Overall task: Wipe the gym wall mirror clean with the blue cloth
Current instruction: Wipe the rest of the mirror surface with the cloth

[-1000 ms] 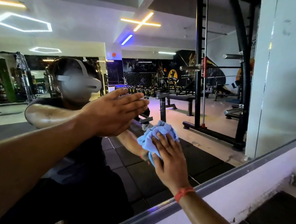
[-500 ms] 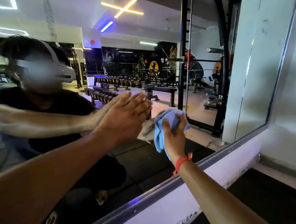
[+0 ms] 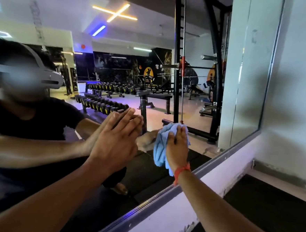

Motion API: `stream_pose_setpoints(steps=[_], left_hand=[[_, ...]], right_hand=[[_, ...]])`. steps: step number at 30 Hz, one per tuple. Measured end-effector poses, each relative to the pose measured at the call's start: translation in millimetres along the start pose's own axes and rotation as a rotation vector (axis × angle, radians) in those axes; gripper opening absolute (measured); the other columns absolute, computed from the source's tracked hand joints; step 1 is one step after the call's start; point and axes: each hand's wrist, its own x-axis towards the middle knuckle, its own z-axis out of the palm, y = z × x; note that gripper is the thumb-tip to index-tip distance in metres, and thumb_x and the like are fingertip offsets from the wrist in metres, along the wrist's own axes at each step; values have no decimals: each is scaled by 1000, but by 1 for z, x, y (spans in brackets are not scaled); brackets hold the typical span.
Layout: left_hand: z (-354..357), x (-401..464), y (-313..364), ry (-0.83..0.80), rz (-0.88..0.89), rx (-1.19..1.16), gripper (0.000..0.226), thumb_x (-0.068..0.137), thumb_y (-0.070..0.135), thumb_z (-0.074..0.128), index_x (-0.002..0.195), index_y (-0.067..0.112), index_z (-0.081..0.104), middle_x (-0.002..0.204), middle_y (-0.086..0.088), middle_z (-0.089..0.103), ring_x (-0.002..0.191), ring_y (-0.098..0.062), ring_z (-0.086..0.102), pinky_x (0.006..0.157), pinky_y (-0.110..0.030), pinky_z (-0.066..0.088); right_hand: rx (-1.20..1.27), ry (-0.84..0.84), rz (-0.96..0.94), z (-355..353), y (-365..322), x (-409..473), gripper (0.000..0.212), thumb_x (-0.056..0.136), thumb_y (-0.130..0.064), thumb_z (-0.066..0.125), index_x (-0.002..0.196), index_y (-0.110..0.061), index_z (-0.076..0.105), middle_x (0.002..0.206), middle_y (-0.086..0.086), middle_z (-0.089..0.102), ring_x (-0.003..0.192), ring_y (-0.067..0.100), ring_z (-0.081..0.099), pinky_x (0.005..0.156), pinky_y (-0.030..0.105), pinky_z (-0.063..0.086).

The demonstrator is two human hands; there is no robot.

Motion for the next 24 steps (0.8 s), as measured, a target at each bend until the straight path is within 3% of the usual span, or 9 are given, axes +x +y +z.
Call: stream_pose_setpoints(steps=[3, 6, 8, 12, 14, 16, 18, 22, 24], left_hand=[[7, 6, 17, 61, -112, -36, 62, 88, 31, 53, 148, 15, 53, 155, -1, 49, 152, -25, 32, 120, -54, 20], [13, 14, 29, 119, -198, -7, 63, 90, 31, 54, 151, 15, 50, 159, 1, 44, 152, -24, 33, 122, -49, 16], [21, 16, 40, 143, -255, 12, 63, 91, 31, 51, 152, 16, 48, 162, 3, 39, 154, -22, 28, 123, -50, 14], [42, 16, 57, 209, -381, 64, 58, 97, 28, 48, 154, 18, 45, 165, 8, 32, 156, -19, 22, 122, -53, 23], [46, 15, 62, 248, -423, 100, 57, 100, 26, 49, 156, 19, 42, 165, 8, 32, 155, -19, 25, 122, -51, 25], [52, 17, 67, 270, -459, 143, 56, 101, 25, 49, 156, 19, 41, 164, 7, 35, 154, -19, 29, 120, -53, 30], [54, 17, 70, 257, -476, 179, 55, 102, 25, 49, 156, 19, 41, 163, 6, 36, 154, -20, 30, 118, -55, 32], [55, 20, 78, 218, -517, 205, 54, 101, 24, 48, 155, 16, 43, 164, 2, 34, 154, -24, 27, 118, -57, 30], [57, 23, 87, 234, -572, 167, 53, 101, 23, 47, 154, 15, 45, 164, -1, 36, 155, -25, 26, 116, -59, 30]], right_hand=[[35, -38, -145, 6, -10, 13, 54, 110, -24, 44, 159, -10, 28, 167, -2, 18, 155, 3, 9, 122, 11, 3], [-313, -304, -752, -4, 26, -6, 53, 110, -33, 38, 161, -21, 30, 168, -7, 17, 158, 13, 9, 129, 36, 11], [-506, -331, -1021, -28, 73, 19, 52, 109, -40, 35, 159, -30, 32, 168, -10, 21, 158, 17, 14, 124, 48, 21], [-369, -153, -798, -25, 77, 57, 53, 109, -44, 30, 160, -29, 29, 169, -9, 17, 158, 24, 14, 120, 58, 24], [-342, -177, -973, -8, 67, 40, 53, 107, -39, 37, 157, -25, 36, 168, -4, 23, 158, 28, 16, 122, 60, 20], [-377, -319, -1396, -7, 76, 48, 50, 106, -41, 40, 155, -30, 41, 165, -7, 31, 156, 24, 21, 122, 59, 18], [-366, -325, -1634, -12, 71, 88, 47, 106, -46, 41, 151, -36, 46, 162, -9, 38, 154, 18, 28, 122, 57, 15], [-241, -165, -1439, -10, 40, 138, 48, 102, -45, 52, 149, -34, 52, 164, -8, 33, 154, 22, 29, 122, 61, 16], [-248, -231, -1525, -10, 55, 123, 53, 101, -39, 52, 152, -27, 49, 165, -6, 31, 155, 27, 25, 123, 61, 12]])
